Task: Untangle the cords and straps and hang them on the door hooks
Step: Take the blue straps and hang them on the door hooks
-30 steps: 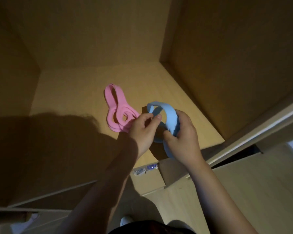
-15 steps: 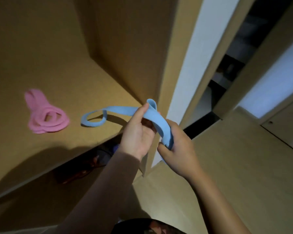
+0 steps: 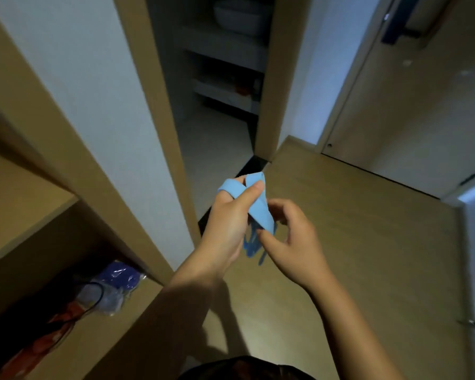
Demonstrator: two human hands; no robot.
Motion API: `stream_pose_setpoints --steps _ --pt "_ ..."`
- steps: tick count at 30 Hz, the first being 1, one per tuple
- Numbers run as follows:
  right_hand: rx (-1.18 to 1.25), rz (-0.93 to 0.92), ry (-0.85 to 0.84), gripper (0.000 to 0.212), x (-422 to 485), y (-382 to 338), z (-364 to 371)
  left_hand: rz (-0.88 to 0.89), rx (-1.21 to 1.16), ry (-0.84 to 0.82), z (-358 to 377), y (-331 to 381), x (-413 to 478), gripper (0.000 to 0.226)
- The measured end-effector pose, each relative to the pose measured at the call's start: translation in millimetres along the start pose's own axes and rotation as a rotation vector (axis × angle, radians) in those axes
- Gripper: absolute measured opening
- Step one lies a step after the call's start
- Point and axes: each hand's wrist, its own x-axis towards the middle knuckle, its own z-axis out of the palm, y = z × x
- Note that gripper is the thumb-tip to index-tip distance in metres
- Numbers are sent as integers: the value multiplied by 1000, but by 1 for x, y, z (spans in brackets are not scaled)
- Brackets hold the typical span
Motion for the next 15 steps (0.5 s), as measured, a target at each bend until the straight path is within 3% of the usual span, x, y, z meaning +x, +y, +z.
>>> stream_pose_setpoints --steps 8,11,13,15 --pt "-30 194 300 18 -19 41 -79 -72 236 -196 94 -42 25 14" --pt "-19 282 288 19 -13 51 -95 -86 251 -287 117 -50 34 13" --pt "-1 317 356 17 -4 61 -109 -79 265 -334 137 -55 47 5" --pt "48 331 435 9 10 70 -122 -68 278 -365 157 -60 65 12"
